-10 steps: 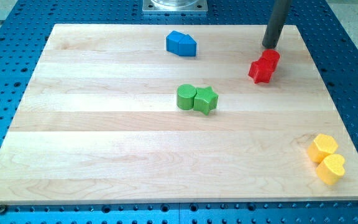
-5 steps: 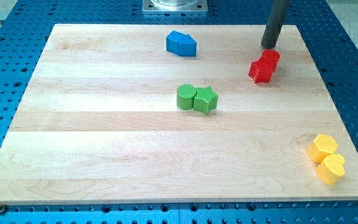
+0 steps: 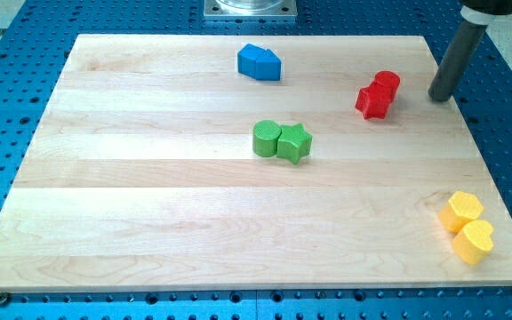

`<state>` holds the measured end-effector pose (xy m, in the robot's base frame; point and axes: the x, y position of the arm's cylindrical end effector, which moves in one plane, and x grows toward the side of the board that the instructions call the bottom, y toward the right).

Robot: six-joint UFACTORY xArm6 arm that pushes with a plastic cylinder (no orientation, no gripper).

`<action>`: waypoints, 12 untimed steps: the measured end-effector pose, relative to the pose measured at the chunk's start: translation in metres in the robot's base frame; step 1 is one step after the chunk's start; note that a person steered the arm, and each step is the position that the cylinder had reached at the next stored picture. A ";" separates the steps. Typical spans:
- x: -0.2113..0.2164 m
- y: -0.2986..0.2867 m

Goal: Push red blocks into blue blocks

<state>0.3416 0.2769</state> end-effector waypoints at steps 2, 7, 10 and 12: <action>-0.009 -0.020; -0.052 -0.181; -0.031 -0.081; 0.047 -0.068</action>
<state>0.3886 0.2091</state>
